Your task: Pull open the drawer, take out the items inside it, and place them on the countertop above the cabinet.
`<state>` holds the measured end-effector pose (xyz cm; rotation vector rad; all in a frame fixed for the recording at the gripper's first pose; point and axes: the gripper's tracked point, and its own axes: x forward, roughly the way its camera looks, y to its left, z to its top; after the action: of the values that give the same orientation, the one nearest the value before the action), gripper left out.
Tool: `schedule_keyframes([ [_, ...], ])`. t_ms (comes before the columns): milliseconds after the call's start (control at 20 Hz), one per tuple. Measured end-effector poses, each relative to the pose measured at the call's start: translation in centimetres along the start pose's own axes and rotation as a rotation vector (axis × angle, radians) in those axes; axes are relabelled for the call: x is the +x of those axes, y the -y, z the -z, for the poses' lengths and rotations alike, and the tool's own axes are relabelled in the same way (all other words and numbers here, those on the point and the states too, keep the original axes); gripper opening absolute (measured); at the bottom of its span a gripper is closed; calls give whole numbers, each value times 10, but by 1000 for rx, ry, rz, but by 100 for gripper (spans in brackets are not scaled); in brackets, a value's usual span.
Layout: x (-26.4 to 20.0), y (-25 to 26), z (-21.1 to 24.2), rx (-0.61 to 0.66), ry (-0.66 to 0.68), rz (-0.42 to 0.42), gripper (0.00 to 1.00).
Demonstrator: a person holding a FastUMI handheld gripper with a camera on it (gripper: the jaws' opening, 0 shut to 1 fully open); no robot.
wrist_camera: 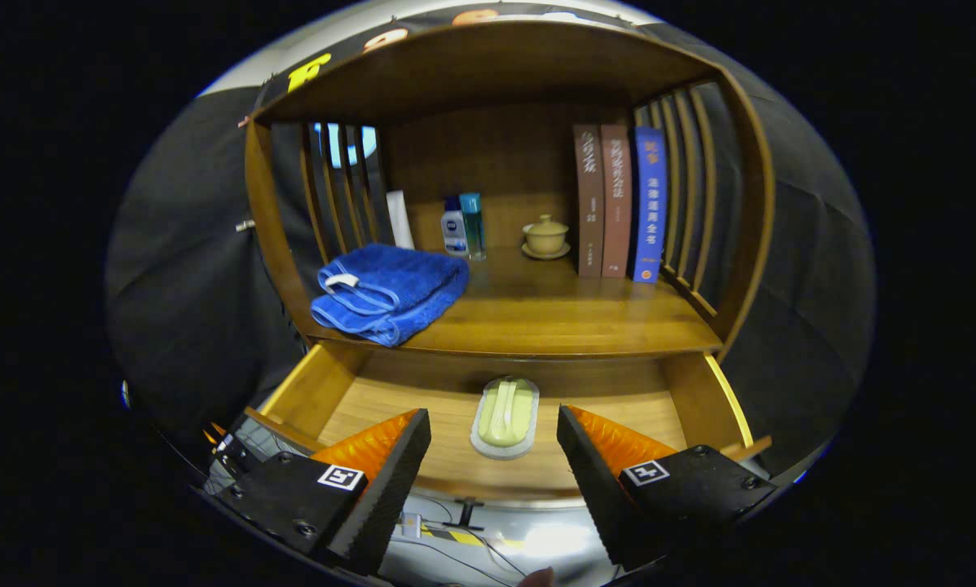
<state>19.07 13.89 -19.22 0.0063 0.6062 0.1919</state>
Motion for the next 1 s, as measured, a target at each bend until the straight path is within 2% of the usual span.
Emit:
schedule_keyframes([
  [200,62,2,18,25,-201,7,100],
  [450,100,17,45,1,-322,94,99],
  [600,115,25,53,9,-347,137,70],
  [700,118,20,62,23,-385,128,63],
  [750,121,17,66,23,-401,122,64],
  [800,106,20,51,36,-421,129,66],
  [850,123,19,71,67,-429,139,53],
  [950,125,17,74,118,-434,132,25],
  [1000,121,16,73,114,-444,119,25],
])
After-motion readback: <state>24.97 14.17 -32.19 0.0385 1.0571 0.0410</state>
